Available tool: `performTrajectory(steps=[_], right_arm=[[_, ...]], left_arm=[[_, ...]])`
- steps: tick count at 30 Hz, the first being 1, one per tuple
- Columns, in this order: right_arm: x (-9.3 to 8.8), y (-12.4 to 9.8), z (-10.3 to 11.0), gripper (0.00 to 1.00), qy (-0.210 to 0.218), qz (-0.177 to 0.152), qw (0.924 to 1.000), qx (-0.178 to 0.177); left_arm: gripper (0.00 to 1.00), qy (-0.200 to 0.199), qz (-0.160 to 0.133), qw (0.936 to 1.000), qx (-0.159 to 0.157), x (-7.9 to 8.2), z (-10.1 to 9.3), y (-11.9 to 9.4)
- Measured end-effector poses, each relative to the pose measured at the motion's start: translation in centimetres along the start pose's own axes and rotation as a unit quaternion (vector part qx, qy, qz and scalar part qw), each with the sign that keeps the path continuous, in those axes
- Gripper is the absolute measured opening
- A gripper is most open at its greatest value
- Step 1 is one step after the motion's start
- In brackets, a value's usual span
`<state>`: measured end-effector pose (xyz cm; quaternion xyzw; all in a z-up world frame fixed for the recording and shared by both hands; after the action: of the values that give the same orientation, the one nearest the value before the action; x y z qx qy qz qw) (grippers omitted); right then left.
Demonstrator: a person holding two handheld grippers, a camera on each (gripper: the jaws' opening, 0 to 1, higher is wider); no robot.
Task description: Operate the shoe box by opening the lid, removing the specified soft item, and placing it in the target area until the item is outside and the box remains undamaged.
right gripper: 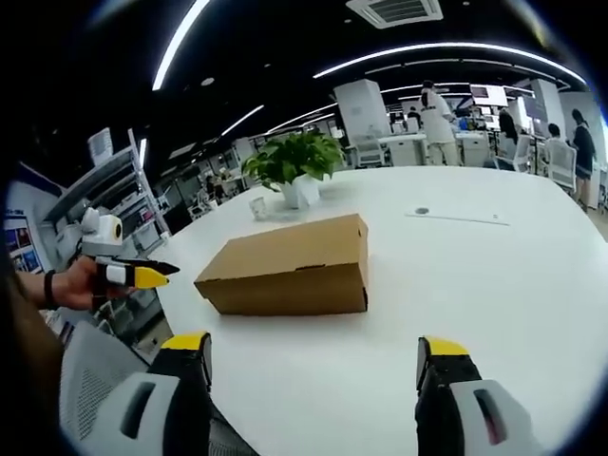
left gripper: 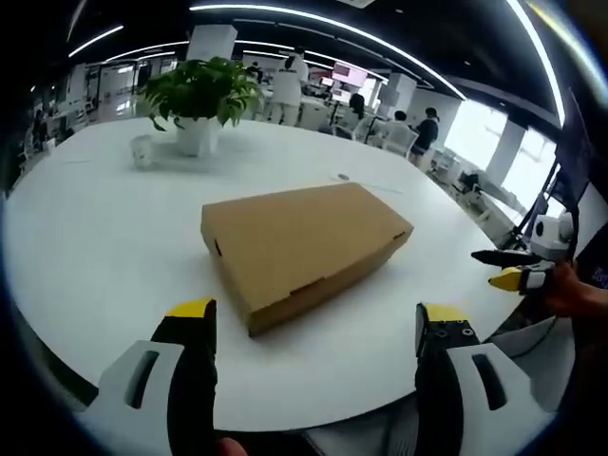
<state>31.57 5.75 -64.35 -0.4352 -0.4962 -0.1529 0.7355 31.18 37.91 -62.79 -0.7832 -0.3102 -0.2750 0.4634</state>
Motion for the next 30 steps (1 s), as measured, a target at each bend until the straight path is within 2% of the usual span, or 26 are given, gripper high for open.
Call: performTrajectory(steps=[15,25,30], right_arm=[[2.2,5.4,-1.2,0.87,-0.043,0.025,0.998,0.039],[3.7,8.5,-2.1,0.85,-0.052,0.032,0.9968,0.051],[4.2,10.4,-2.2,0.8,-0.068,0.042,0.9954,0.053]], left_arm=[[0.85,-0.005,0.024,0.9997,0.005,0.7,2.2,2.6],[0.86,0.014,0.055,0.9984,-0.004,0.6,2.3,4.5],[0.85,0.015,0.066,0.9977,-0.008,0.6,2.4,5.4]])
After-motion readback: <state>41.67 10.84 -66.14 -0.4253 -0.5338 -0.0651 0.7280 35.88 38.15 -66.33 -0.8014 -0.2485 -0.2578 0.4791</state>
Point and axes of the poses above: the point that each gripper's makers call its tool centre point, and the gripper's own axes: y roughly forward along the fingers, z roughly to its left, x roughly out of its top, the point moved 6 cm from there along -y, roughly backward along the fingers, and after that the axes turned 11 degrees about -y, right-handed, at the moved point
